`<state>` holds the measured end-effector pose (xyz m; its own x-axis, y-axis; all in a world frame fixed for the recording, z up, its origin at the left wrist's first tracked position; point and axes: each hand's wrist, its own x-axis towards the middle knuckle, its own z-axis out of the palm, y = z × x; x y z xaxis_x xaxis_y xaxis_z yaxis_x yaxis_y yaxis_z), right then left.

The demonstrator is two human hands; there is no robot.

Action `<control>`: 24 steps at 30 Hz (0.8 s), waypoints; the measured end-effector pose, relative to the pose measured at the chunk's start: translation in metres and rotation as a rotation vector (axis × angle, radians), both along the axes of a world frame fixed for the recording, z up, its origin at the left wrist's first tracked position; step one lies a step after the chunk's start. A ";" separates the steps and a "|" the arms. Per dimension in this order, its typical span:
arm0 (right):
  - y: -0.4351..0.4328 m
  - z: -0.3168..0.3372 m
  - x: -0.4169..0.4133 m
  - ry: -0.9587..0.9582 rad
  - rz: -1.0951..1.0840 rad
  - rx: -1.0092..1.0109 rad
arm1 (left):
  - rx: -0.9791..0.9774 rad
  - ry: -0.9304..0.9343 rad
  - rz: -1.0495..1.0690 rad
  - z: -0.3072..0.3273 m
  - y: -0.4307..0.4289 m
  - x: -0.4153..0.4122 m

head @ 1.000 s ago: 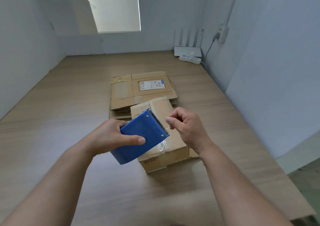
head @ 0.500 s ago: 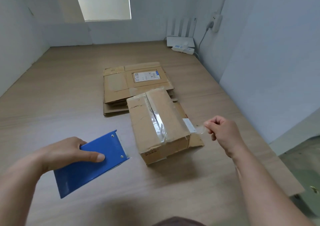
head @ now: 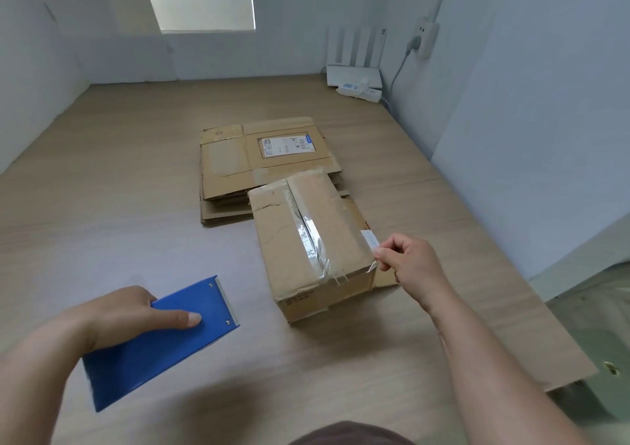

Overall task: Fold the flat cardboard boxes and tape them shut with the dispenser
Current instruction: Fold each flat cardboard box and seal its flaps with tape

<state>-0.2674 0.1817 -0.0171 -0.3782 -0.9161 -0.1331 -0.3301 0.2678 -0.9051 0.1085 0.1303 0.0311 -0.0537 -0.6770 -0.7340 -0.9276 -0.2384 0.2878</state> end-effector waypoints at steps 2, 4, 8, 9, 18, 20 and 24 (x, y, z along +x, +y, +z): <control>0.000 -0.002 -0.003 -0.001 -0.021 0.004 | -0.017 -0.015 0.014 -0.004 0.001 -0.006; -0.001 -0.005 -0.006 -0.006 -0.028 0.012 | -0.037 -0.031 0.022 -0.007 0.000 -0.012; -0.003 -0.012 -0.009 -0.003 -0.025 0.031 | -0.077 -0.082 0.046 -0.011 -0.003 -0.022; -0.004 -0.013 -0.009 -0.003 -0.024 0.038 | -0.091 -0.102 0.049 -0.013 -0.003 -0.025; -0.006 -0.030 -0.016 -0.198 -0.089 0.170 | -0.172 -0.184 0.037 -0.028 -0.004 -0.070; -0.006 -0.033 -0.016 -0.216 -0.096 0.181 | -0.187 -0.202 0.019 -0.029 -0.006 -0.078; -0.011 -0.034 -0.015 -0.125 -0.128 0.226 | -0.193 -0.220 -0.001 -0.030 -0.010 -0.088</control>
<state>-0.2829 0.1709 -0.0516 -0.4569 -0.8037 -0.3812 -0.1697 0.4995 -0.8495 0.0201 0.1207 0.0014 0.0923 -0.8053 -0.5856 -0.9729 -0.1982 0.1192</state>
